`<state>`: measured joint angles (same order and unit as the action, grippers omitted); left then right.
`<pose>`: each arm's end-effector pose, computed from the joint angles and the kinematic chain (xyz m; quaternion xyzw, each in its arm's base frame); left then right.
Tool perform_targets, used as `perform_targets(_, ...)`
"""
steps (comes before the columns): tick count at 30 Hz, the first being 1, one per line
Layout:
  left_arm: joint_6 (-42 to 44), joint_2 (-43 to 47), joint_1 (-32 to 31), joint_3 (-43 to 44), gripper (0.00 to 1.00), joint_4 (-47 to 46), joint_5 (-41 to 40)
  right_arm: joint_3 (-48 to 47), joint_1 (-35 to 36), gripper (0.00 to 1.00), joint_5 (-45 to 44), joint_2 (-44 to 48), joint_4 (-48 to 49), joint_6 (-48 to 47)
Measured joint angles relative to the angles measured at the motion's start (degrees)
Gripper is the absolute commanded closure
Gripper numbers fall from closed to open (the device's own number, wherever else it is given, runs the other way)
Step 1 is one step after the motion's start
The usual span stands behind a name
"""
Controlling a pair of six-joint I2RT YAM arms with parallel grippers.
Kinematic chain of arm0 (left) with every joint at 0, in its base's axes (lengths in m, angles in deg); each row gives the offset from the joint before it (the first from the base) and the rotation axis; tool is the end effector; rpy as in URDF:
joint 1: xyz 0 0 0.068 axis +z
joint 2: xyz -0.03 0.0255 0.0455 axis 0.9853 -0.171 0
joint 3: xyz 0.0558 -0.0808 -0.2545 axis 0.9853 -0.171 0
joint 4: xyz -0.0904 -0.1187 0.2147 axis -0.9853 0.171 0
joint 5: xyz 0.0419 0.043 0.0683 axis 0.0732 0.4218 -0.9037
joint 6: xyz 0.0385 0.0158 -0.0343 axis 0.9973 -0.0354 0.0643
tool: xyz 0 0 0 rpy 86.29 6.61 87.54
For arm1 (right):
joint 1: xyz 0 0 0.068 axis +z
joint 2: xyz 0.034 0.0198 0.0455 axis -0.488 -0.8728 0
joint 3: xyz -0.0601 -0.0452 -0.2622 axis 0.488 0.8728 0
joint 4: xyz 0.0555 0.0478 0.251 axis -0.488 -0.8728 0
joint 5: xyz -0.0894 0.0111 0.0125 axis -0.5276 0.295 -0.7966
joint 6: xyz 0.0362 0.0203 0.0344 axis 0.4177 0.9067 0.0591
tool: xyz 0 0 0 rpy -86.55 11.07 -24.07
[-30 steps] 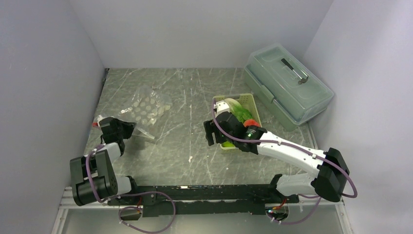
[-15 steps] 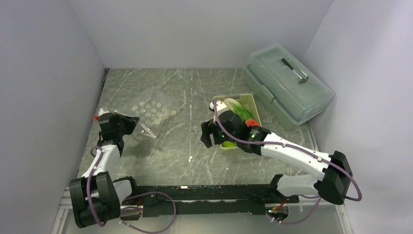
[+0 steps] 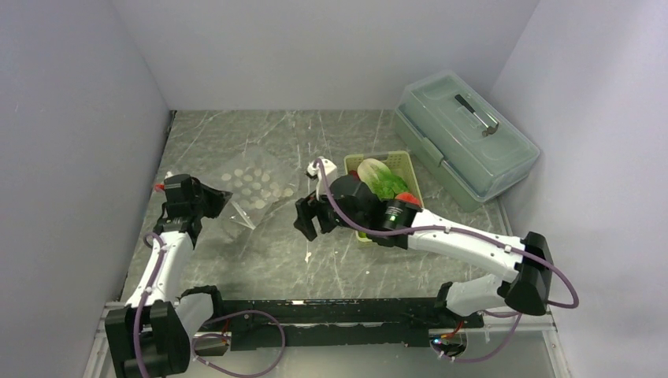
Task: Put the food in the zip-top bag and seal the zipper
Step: Open the zipper of the food storage bag.
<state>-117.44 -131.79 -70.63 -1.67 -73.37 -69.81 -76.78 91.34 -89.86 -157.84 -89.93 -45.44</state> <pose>0.2116 0.0282 0.2217 -0.4587 0.7541 -0.2746 0.3814 0.1422 0.2614 0.3303 -0.2951 0.8050 0.3011 0.4175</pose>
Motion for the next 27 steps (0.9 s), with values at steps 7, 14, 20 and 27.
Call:
perform_targets(7, -3.6, 3.9, -4.6, 5.0, 1.0, 9.1, -5.5, -5.9, 2.7, 0.22, -2.5, -7.5, 0.1, -0.6)
perform_targets(14, -5.2, 4.4, -7.0, 8.0, 1.0, 15.6, -8.9, -12.6, 5.8, 0.22, -5.8, -13.3, -0.3, -1.6)
perform_targets(20, -5.2, 4.5, -8.5, 9.9, 1.0, 20.3, -9.8, -18.6, 7.5, 0.23, -7.9, -18.1, -1.5, -2.2)
perform_targets(27, -4.4, 5.5, -9.7, 13.5, 1.0, 24.5, -9.9, -22.2, 8.2, 0.24, -8.0, -22.4, -3.0, -3.3)
